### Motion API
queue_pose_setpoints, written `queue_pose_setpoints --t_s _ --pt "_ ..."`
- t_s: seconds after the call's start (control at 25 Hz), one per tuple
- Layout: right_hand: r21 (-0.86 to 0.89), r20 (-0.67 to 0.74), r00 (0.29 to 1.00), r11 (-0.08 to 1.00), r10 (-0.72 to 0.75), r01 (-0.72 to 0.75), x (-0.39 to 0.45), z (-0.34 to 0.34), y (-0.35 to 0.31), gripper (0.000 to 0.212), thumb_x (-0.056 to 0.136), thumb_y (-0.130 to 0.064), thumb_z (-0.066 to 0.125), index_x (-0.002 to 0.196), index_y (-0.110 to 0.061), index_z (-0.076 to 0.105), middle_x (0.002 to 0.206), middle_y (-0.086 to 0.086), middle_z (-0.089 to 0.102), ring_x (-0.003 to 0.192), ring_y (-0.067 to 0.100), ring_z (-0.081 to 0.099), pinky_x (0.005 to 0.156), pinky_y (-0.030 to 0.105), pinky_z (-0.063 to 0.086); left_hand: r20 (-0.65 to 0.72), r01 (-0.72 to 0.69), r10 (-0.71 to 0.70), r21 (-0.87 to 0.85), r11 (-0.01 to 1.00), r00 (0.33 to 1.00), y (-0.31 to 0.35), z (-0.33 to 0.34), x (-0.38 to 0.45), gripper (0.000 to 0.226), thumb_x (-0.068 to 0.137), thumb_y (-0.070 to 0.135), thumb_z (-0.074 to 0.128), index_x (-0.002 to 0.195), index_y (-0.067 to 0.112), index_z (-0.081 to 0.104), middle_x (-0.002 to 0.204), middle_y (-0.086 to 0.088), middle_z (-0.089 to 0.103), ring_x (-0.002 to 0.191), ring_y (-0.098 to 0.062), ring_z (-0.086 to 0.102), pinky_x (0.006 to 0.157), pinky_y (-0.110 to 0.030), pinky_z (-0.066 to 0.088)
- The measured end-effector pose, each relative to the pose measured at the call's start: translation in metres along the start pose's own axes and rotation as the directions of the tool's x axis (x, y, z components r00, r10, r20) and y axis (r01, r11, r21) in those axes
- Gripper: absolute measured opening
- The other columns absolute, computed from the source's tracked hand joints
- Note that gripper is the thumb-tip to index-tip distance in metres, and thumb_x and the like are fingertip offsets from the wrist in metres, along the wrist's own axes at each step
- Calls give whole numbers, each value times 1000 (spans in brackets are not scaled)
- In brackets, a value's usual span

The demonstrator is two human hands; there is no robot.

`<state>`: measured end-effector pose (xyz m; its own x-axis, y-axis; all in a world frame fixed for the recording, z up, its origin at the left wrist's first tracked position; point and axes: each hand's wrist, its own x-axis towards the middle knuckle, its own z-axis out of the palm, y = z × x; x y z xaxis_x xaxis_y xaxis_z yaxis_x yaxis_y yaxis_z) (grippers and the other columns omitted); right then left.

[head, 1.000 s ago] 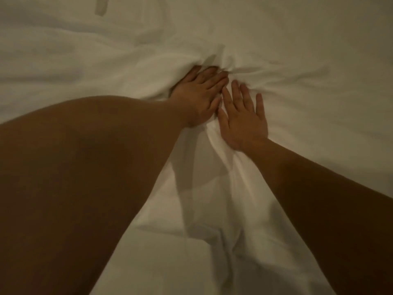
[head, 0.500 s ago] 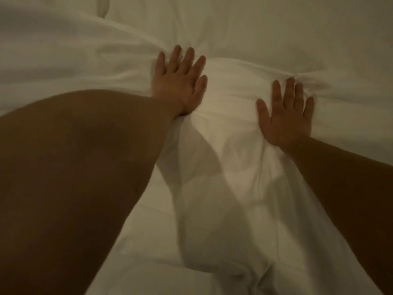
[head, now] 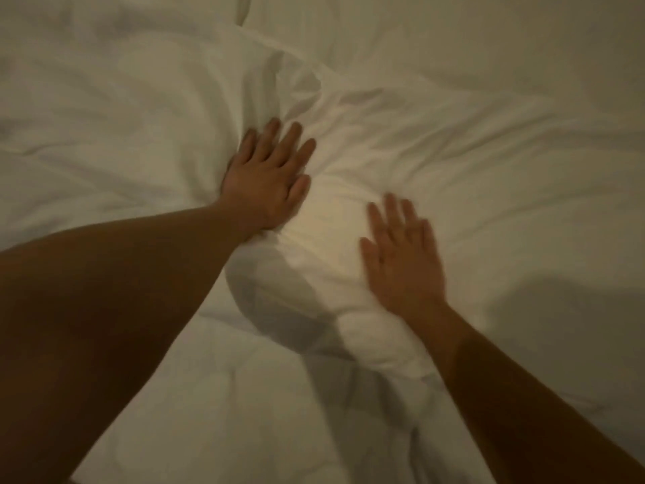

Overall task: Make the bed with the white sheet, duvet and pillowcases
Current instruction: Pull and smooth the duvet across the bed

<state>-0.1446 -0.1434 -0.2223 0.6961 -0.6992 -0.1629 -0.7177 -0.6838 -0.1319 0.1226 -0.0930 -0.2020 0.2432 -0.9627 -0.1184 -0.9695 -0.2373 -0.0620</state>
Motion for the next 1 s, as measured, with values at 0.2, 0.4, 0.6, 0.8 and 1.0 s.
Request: queue_pose_setpoints --t_s 0.2,0.4,0.6,0.8,1.0 --pt "140 145 918 911 369 -389 -20 -15 -9 64 104 -53 16 161 -27 2 168 8 -4 154 30 -4 123 53 2 78 175 -163 -192 966 984 2 -8 -70 59 104 49 16 160 33 4 169 4 -3 154 -22 -9 123 -48 -2" --pt "80 -36 999 997 0 3 -62 18 -101 62 102 -57 17 160 -36 13 168 5 6 154 30 5 123 51 9 30 63 -59 -164 984 998 7 16 -132 62 101 60 10 159 41 2 169 6 -2 155 -22 -5 121 -47 0" --pt "9 -5 983 983 183 -183 -75 37 -51 65 102 -59 9 160 -32 -1 169 1 -6 155 24 -5 124 48 2 50 88 -86 -39 995 995 -43 32 -141 68 98 65 7 160 35 0 169 3 -5 154 -19 -6 123 -47 -1" --pt "145 -113 940 941 323 -306 -9 26 -144 71 101 -54 8 161 -17 1 169 4 -5 155 28 -3 123 55 4 -99 -107 99 -76 991 990 -47 28 -104 67 102 55 20 160 21 19 167 -5 14 155 -28 7 123 -52 5" --pt "39 -66 998 999 23 -20 71 3 -183 59 106 -46 11 161 -26 2 169 -5 -3 155 22 -7 123 52 -2 -112 -300 307 80 951 945 -94 16 -33 60 103 46 20 158 24 27 166 -3 21 154 -26 13 124 -50 2"
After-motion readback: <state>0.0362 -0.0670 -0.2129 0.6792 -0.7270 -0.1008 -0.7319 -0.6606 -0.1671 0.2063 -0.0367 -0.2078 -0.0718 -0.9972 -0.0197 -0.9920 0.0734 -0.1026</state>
